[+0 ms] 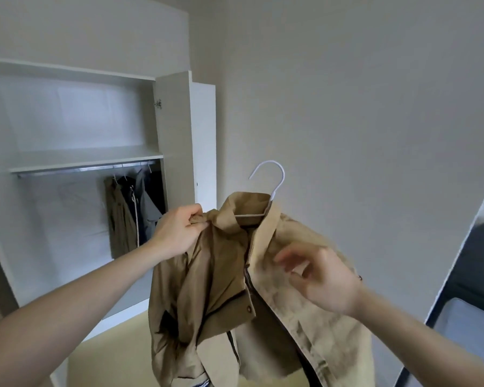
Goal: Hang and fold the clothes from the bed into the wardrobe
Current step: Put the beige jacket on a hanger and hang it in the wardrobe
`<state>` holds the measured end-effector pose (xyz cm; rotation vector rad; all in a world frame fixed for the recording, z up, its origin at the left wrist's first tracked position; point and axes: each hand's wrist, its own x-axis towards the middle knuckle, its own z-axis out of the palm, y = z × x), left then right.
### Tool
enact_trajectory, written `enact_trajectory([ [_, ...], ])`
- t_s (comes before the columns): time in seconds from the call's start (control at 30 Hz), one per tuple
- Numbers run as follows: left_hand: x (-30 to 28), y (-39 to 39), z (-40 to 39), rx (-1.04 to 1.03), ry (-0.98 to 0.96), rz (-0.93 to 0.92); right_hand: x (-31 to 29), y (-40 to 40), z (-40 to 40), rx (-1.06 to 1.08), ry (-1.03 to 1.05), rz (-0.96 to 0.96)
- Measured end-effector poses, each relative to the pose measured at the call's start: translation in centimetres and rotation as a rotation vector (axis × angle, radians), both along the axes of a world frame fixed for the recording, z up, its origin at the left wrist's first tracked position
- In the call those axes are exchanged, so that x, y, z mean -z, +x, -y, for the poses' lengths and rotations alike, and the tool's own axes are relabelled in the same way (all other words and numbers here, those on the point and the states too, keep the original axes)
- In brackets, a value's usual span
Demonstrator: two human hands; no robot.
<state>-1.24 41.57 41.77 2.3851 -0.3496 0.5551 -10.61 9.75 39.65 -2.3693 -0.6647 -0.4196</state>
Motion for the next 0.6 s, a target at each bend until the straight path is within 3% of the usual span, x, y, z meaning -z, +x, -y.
enact_trajectory([
  [0.1, 0.1, 0.1, -2.0, 0.055, -0.017, 0.032, -2.3, 1.6, 2.2, 0.176, 0.083, 0.236],
  [0.2, 0.4, 0.8, -3.4, 0.074, -0.046, 0.030, -2.1, 3.8, 2.5, 0.293, -0.129, 0.046],
  [0.3, 0.9, 1.7, -5.4, 0.064, -0.084, 0.015, 0.0, 5.4, 1.3, 0.225, -0.123, -0.201],
  [0.47, 1.3, 3.5, -8.9, 0.115, -0.049, -0.027, 1.4, 6.9, -4.2, 0.088, -0.080, -0.117],
  [0.6, 1.8, 5.3, -11.7, 0.093, 0.068, 0.037, 1.9, 9.0, -10.0, 0.104, -0.014, -0.115],
])
